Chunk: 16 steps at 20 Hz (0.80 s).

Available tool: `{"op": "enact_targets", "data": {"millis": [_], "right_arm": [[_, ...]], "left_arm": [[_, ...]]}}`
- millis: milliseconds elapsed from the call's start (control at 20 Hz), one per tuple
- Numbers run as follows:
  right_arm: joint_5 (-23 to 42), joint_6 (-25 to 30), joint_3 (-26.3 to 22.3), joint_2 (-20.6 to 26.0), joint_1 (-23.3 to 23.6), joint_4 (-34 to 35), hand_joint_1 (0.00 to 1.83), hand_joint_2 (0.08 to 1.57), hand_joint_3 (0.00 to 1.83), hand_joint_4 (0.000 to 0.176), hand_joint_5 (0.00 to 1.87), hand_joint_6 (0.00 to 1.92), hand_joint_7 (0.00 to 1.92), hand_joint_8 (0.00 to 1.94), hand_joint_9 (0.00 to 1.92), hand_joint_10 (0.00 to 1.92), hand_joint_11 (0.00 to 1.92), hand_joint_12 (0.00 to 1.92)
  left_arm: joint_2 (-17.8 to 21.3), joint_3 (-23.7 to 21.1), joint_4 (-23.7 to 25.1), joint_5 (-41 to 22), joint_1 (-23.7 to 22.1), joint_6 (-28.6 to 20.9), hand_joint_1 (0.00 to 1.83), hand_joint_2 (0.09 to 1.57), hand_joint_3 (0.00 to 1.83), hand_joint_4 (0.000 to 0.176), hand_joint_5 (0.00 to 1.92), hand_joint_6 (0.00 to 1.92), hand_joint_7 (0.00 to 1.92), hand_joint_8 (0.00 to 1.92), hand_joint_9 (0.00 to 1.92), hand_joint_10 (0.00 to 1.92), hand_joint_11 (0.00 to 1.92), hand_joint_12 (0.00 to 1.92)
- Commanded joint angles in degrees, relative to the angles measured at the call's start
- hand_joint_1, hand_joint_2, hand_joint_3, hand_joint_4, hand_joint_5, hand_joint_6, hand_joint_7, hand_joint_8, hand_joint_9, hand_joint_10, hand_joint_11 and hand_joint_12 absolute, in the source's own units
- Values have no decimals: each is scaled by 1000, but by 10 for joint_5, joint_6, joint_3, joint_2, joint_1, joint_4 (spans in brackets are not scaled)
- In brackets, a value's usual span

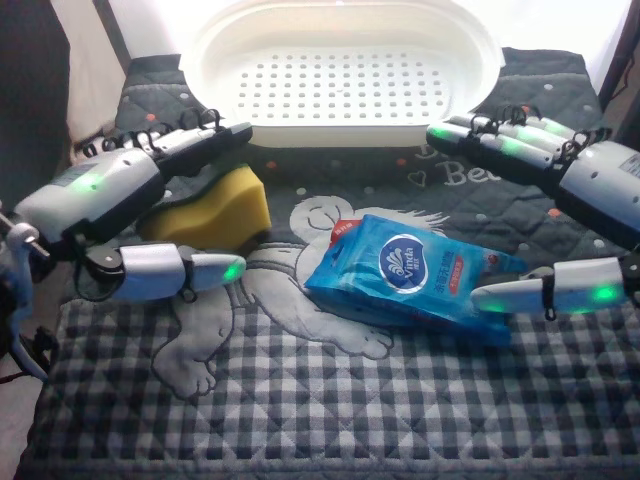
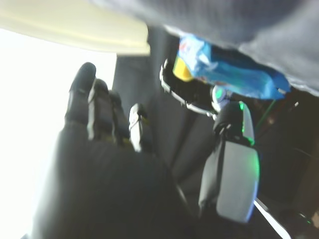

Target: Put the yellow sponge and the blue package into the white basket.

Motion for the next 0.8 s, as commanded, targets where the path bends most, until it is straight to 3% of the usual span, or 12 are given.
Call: {"op": "enact_targets", "data": {"millis": [0, 50, 100, 200, 250, 300, 350, 450, 500, 600, 700, 750], "right_arm": [[59, 16, -4, -8, 4, 7, 731, 865, 0, 176, 89, 2, 251, 13, 203, 17, 0, 881], [56, 17, -4, -13, 5, 7, 676, 862, 0, 176, 68, 1, 213, 4, 214, 12, 0, 1029], [54, 18, -4, -17, 7, 6, 670, 852, 0, 176, 43, 8, 202, 2, 217, 8, 0, 1157], [42, 25, -4, -28, 17, -2, 725, 874, 2, 176, 45, 1, 116, 2, 139, 9, 0, 1022], [39, 26, -4, -34, 19, -6, 731, 881, 3, 176, 70, 9, 83, 0, 137, 14, 0, 985], [37, 27, -4, -40, 20, -8, 793, 862, 0, 176, 93, 5, 40, 2, 72, 15, 0, 739], [36, 27, -4, -46, 20, -9, 772, 843, 0, 176, 106, 2, 37, 1, 69, 11, 0, 664], [32, 27, -3, -52, 20, -10, 850, 834, 0, 176, 134, 4, 8, 0, 39, 2, 0, 600], [28, 27, -1, -56, 20, -11, 820, 838, 0, 176, 115, 3, 1, 0, 241, 5, 140, 819], [13, 27, 7, -66, 20, -10, 893, 822, 0, 176, 195, 6, 86, 5, 89, 7, 5, 541], [2, 27, 14, -75, 20, -10, 783, 881, 4, 162, 375, 9, 334, 11, 356, 36, 0, 914], [2, 27, 15, -75, 20, -10, 797, 924, 7, 148, 445, 13, 397, 13, 417, 36, 0, 1081]], "left_arm": [[-3, 4, -3, -54, -8, -6, 770, 1114, 1, 0, 456, 14, 414, 19, 397, 38, 0, 1191], [-9, 9, -3, -45, -9, -6, 753, 1088, 0, 0, 532, 12, 575, 34, 560, 82, 90, 1337], [-12, 11, -3, -40, -10, -6, 656, 1050, 2, 0, 441, 2, 760, 43, 676, 518, 363, 1661], [-15, 14, -3, -32, -12, -6, 631, 1148, 9, 0, 312, 0, 482, 1, 307, 621, 23, 1708], [-15, 15, -4, -30, -12, -6, 577, 1329, 19, 0, 147, 0, 279, 0, 223, 305, 4, 986], [-16, 16, -4, -28, -12, -6, 289, 1513, 20, 0, 111, 0, 226, 0, 243, 135, 0, 722], [-18, 18, -4, -26, -13, -6, 57, 1559, 21, 0, 216, 7, 308, 6, 356, 58, 89, 767], [-19, 19, -4, -25, -15, -6, 1, 1373, 0, 0, 214, 6, 263, 6, 326, 5, 13, 844], [-19, 19, -4, -24, -16, -6, 0, 1316, 0, 0, 208, 2, 273, 6, 346, 9, 2, 945], [-19, 19, -4, -22, -17, -6, 0, 1244, 0, 0, 185, 8, 310, 7, 364, 6, 2, 964], [-20, 20, -5, -17, -16, -6, 0, 1464, 26, 0, 216, 3, 393, 4, 432, 7, 27, 1125], [-20, 20, -5, -16, -16, -6, 285, 1482, 0, 0, 251, 13, 453, 22, 500, 38, 5, 1364]]}}
